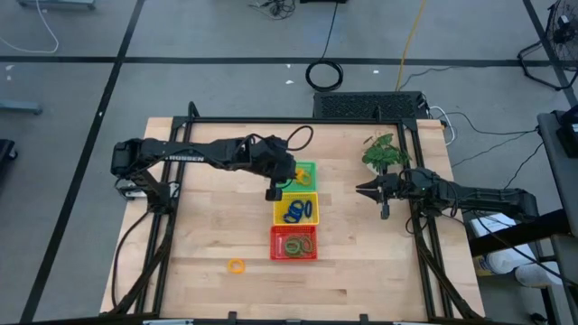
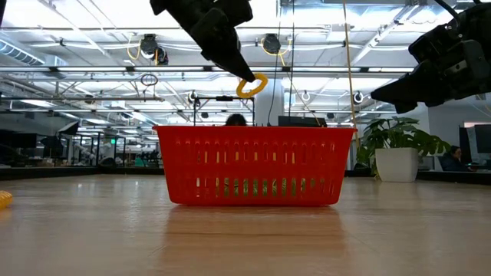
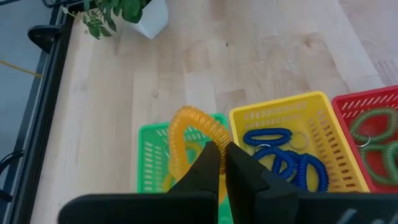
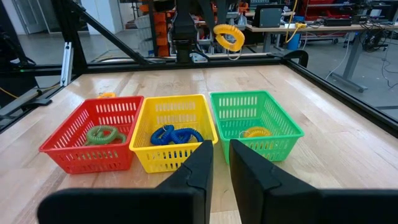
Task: Sort spring keychains into baskets
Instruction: Put the yellow spring keychain into the green basket
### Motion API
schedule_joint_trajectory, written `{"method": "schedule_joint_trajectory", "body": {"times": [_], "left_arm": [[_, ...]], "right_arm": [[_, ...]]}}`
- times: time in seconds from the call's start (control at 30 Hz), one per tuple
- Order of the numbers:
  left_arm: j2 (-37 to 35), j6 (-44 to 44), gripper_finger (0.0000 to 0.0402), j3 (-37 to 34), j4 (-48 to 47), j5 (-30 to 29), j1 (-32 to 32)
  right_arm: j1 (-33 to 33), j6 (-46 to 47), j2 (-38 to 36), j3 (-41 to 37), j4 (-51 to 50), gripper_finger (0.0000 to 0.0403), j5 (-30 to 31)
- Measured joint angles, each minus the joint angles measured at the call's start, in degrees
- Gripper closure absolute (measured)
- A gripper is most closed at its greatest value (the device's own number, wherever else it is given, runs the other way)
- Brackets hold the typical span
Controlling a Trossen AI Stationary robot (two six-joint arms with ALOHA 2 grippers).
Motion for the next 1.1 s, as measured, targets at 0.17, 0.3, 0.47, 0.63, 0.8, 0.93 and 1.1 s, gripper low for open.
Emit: {"method": "schedule_joint_trajectory", "body": {"times": [0.17, 0.3, 0.47, 0.63, 0.8, 0.93, 1.1], "left_arm": [[0.0, 0.0, 0.0381, 0.0, -0.1, 0.0, 0.0], [0.0, 0.0, 0.0375, 0.0, -0.1, 0.0, 0.0], [0.0, 0.0, 0.0387, 0.0, -0.1, -0.8, 0.0], [0.8, -1.0, 0.0389, 0.0, 0.0, -2.0, 0.6], [4.8, -2.6, 0.0369, 0.0, -0.2, -2.1, 1.1], [8.3, -0.9, 0.0371, 0.0, -0.4, -2.1, 1.1], [10.3, -1.0, 0.0382, 0.0, -0.3, -3.2, 1.4]], "right_arm": [[0.0, 0.0, 0.0, 0.0, 0.0, 0.0364, 0.0], [0.0, 0.0, 0.0, 0.0, 0.0, 0.0364, 0.0], [0.0, 0.0, 0.0, 0.0, 0.0, 0.0364, 0.0], [0.0, 0.0, 0.0, 0.0, 0.0, 0.0364, 0.0], [0.0, 0.0, 0.0, 0.0, 0.0, 0.0364, 0.0], [0.0, 0.0, 0.0, 0.0, 0.0, 0.0365, 0.0], [0.0, 0.0, 0.0, 0.0, 0.0, 0.0364, 0.0]]}}
